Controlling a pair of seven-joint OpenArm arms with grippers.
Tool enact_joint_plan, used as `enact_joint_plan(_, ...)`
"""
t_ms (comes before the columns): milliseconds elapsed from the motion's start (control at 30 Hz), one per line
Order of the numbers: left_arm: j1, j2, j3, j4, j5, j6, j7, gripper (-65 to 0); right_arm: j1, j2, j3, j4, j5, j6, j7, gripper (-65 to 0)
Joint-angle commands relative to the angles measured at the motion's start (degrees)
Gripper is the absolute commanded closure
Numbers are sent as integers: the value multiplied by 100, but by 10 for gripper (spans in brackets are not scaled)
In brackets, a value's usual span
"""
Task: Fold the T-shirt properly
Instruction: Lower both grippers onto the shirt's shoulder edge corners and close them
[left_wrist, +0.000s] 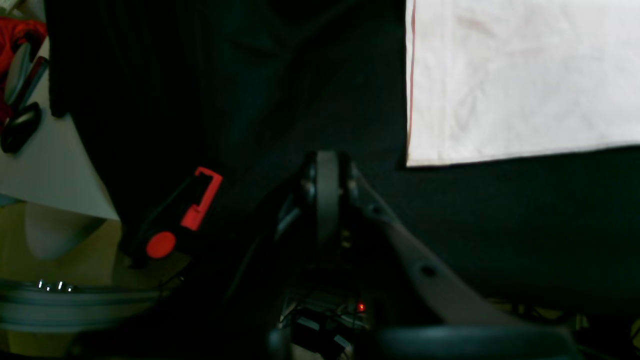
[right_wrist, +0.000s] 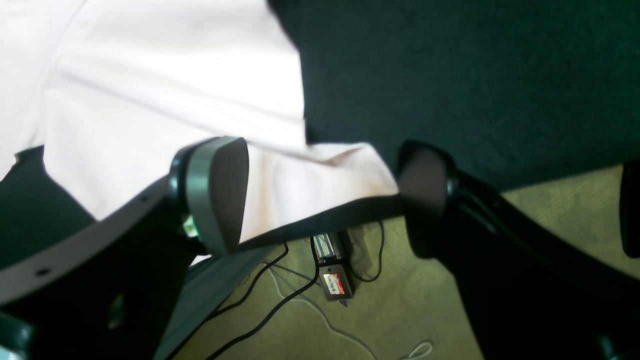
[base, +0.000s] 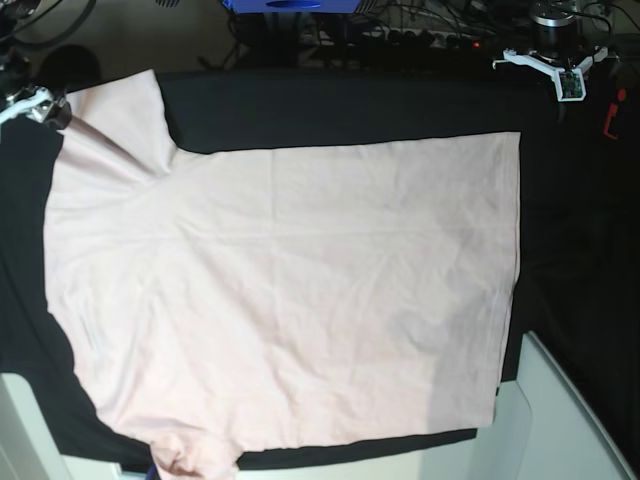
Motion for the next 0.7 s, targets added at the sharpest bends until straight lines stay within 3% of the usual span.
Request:
enact_joint_plan(0,74,-52,-100,87,-30,58,-136,0,-17,96,24,-21,75,38,81,-447)
enact_joint_plan(167,74,-52,-135,78,-30,49,-136,0,-17,272,24,-276,75,38,266,-447)
enact_joint_plan(400,74,-8,-117,78,-30,49,-136,0,-34,210,15,-294,75,38,222,-435)
enact_joint_plan(667,74,-8,-117,78,-30,49,-127,0,-17,61,6,-303,75,38,63,-125)
